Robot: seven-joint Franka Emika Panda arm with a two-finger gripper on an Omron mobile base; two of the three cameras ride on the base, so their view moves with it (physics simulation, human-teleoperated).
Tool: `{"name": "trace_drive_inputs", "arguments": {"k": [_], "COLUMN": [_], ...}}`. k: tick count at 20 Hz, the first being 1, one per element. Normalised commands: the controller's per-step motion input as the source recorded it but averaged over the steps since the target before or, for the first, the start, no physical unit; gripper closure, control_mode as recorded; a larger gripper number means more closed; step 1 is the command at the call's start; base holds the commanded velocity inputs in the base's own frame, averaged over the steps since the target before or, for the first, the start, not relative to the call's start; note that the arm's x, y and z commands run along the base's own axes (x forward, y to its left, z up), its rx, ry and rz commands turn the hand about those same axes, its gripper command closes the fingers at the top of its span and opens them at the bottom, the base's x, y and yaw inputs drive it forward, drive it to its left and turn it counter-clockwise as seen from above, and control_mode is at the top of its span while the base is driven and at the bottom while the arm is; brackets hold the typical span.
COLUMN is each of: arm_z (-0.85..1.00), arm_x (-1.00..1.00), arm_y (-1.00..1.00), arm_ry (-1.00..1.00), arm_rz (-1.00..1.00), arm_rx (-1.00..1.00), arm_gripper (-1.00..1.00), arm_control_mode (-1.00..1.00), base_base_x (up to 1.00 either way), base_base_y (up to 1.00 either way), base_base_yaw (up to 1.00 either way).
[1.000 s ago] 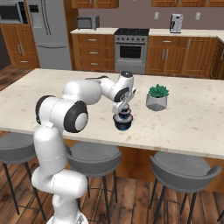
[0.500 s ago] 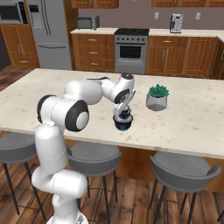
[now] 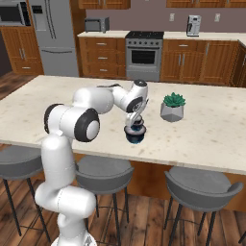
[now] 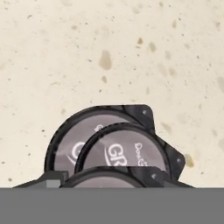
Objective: Stack the yogurt containers by placing the smaller containers on top of the larger containers.
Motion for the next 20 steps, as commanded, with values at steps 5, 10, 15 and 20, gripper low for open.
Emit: {"name": "trace_drive_inputs", "arguments": {"k": [5, 10, 15, 20], "arm_z": [-0.04, -0.09, -0.10, -0.11], "arm_x": [0.14, 0.06, 0.01, 0.01], "arm_y": [0.00, 0.00, 0.00, 0.00], "arm_ry": [0.02, 0.00, 0.01, 0.01], "arm_rz": [0.04, 0.05, 0.05, 0.05], "arm_rx": [0.00, 0.00, 0.00, 0.00], "arm_gripper": [1.00, 1.00, 1.00, 1.00], "arm_control_mode": [-1.00, -1.00, -1.00, -1.00], "base_base_x": [0.00, 0.00, 0.00, 0.00], "base_base_y": [0.00, 0.00, 0.00, 0.00], "base_base_yaw": [0.00, 0.00, 0.00, 0.00]}}
